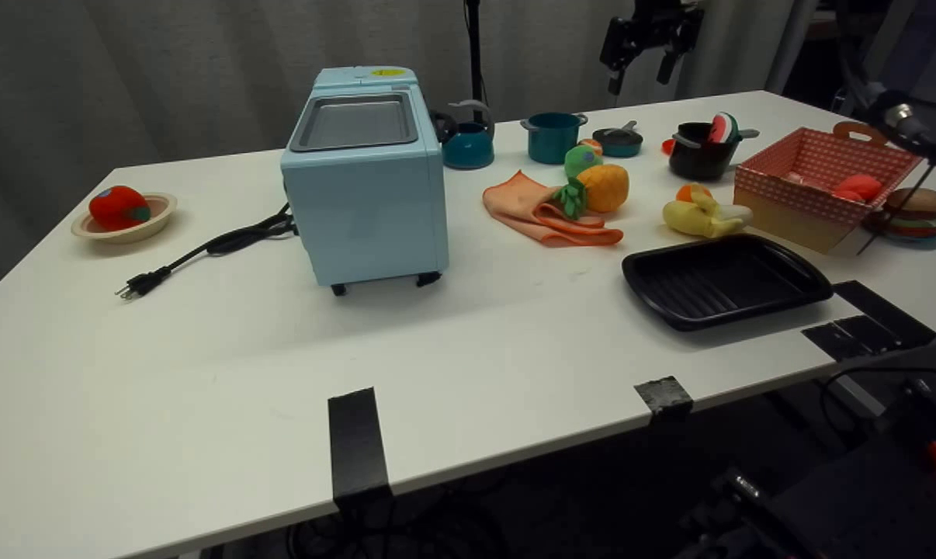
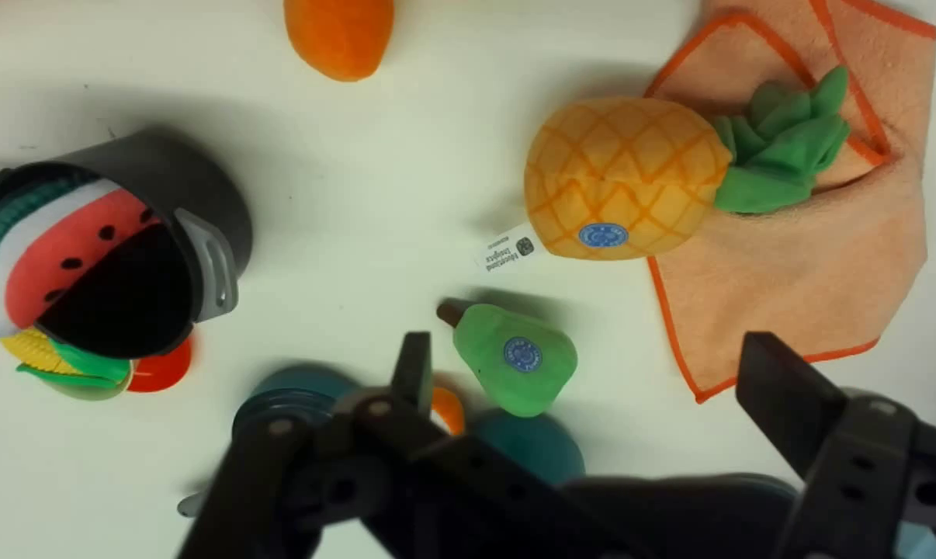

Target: Put the pineapple on the table

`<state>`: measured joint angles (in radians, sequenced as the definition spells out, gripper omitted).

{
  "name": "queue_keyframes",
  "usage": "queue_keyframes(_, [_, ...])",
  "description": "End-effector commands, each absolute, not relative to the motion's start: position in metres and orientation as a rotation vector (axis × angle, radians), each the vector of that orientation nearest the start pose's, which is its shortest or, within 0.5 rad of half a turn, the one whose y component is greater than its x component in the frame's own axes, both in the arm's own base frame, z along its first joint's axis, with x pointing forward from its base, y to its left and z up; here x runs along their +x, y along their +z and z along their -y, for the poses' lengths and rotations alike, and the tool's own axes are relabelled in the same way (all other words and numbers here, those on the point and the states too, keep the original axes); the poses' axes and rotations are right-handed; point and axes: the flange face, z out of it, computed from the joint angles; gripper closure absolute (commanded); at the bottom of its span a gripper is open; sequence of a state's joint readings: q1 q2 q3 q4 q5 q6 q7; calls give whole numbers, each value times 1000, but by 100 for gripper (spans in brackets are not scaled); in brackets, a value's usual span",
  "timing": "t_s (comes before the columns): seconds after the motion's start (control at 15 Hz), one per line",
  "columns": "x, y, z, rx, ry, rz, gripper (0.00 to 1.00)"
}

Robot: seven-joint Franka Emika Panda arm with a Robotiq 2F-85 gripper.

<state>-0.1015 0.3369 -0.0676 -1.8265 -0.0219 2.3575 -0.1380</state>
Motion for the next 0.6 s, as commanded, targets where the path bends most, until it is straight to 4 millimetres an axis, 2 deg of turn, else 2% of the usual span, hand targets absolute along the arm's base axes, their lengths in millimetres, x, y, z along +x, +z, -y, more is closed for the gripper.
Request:
queue_keyframes(0.0, [620,402,111,-3202,-329,35,0])
queue_keyframes(0.27, [600,424,113,-3188,-368,61,0])
queue_keyframes(0.53, [580,432,116,-3171,-377,84,0])
